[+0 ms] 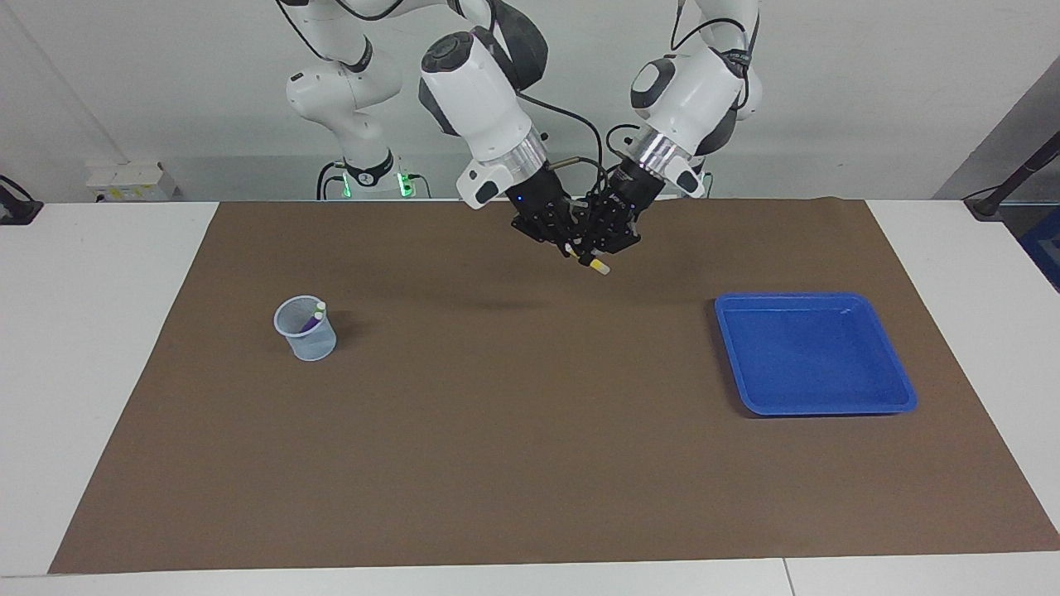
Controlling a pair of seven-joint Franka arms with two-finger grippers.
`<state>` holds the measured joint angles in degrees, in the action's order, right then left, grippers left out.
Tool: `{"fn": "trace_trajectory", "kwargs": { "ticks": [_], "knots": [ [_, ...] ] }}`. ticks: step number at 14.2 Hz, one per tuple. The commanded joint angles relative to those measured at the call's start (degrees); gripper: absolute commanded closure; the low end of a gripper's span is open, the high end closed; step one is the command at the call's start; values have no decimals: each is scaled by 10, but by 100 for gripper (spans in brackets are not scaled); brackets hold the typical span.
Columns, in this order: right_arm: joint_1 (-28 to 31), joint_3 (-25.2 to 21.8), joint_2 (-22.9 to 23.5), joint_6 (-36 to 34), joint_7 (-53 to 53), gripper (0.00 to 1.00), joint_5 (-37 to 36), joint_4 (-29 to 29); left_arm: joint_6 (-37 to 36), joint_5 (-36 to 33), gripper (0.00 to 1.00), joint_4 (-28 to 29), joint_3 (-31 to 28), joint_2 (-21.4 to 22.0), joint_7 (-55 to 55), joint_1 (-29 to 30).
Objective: Right arm passes pens to left for tray arrangement
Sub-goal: 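Open the right gripper and pull back while the left gripper holds pen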
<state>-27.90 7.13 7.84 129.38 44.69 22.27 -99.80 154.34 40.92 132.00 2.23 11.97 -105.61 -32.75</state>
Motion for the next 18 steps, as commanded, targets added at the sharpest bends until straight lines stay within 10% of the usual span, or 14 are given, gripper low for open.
{"fn": "trace_trajectory", "kwargs": {
  "ticks": [1,13,18],
  "knots": [
    [1,0,-4,8,1,0,16,-1,-28,7,100,-3,2,2,32,-7],
    [116,-5,-17,-151,-255,0,-84,0,-243,-6,100,-35,-2,9,383,111],
    [187,-4,-20,-191,-385,0,-180,-6,-388,-145,100,-76,-2,6,644,195]
  ]
}}
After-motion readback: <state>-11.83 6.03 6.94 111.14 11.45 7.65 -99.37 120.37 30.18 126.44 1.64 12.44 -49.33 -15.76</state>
